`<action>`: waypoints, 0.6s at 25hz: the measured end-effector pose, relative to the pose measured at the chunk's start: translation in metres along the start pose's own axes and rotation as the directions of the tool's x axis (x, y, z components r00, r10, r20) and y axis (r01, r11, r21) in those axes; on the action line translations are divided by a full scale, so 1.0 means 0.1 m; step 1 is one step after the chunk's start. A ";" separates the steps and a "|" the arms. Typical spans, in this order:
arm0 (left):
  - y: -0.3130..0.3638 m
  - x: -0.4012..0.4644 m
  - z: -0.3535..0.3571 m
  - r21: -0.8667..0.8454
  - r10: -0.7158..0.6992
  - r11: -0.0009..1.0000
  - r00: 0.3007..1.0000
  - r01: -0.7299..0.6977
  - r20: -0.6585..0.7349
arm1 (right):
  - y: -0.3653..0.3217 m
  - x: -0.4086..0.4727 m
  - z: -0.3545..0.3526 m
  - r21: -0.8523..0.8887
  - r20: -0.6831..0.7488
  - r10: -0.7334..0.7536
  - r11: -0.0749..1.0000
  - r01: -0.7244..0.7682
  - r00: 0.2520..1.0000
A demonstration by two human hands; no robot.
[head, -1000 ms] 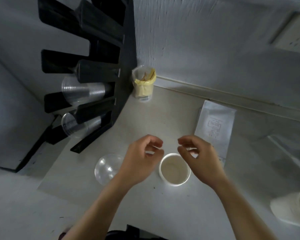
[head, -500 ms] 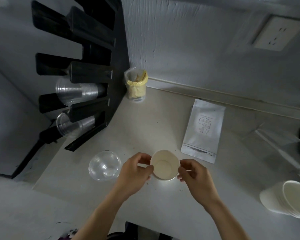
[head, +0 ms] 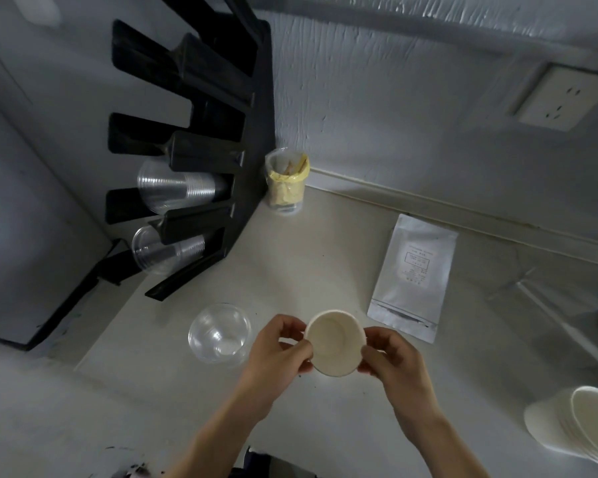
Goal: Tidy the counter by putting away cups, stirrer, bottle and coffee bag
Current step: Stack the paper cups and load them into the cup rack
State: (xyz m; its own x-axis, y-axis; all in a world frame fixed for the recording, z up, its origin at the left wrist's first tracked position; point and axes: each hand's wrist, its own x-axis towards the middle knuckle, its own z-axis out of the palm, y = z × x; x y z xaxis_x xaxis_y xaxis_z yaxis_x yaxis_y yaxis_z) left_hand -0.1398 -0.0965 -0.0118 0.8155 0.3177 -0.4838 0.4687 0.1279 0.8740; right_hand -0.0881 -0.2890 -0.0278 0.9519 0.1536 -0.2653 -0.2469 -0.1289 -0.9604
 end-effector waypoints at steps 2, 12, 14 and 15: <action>0.11 -0.03 -0.06 -0.086 0.037 0.996 0.999 -0.037 -0.004 | -0.14 0.02 0.04 0.057 0.031 -0.034 0.998 0.032 0.999; 0.73 -0.21 -0.38 -0.346 0.274 0.903 0.962 -0.256 0.003 | -0.86 0.03 0.30 0.315 0.208 -0.262 0.930 0.189 0.942; 0.82 -0.23 -0.40 -0.374 0.317 0.882 0.948 -0.288 0.018 | -0.96 0.02 0.29 0.339 0.220 -0.305 0.914 0.221 0.927; 0.86 -0.24 -0.39 -0.385 0.337 0.873 0.941 -0.300 0.031 | -1.00 0.01 0.27 0.346 0.217 -0.323 0.908 0.237 0.921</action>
State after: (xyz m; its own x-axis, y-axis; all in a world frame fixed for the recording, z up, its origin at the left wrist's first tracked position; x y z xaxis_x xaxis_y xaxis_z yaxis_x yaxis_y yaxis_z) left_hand -0.1318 -0.0568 0.0766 0.9358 0.3131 -0.1621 0.0339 0.3778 0.9253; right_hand -0.0679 -0.2495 0.0655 0.9172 0.3956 0.0476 -0.0616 0.2588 -0.9640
